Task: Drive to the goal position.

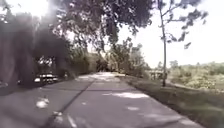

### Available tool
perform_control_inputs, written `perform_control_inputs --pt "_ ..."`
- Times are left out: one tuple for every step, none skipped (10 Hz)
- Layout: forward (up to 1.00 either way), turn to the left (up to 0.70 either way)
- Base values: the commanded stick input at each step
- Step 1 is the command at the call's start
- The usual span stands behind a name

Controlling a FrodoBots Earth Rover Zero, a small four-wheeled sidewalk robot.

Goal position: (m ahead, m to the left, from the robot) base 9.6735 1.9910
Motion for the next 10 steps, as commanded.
perform_control_inputs --pt "1.00 0.00" --pt "1.00 0.00" --pt "1.00 0.00" --pt "1.00 0.00" --pt "1.00 0.00" --pt "1.00 0.00" --pt "1.00 0.00" --pt "1.00 0.00" --pt "1.00 0.00" --pt "1.00 0.00"
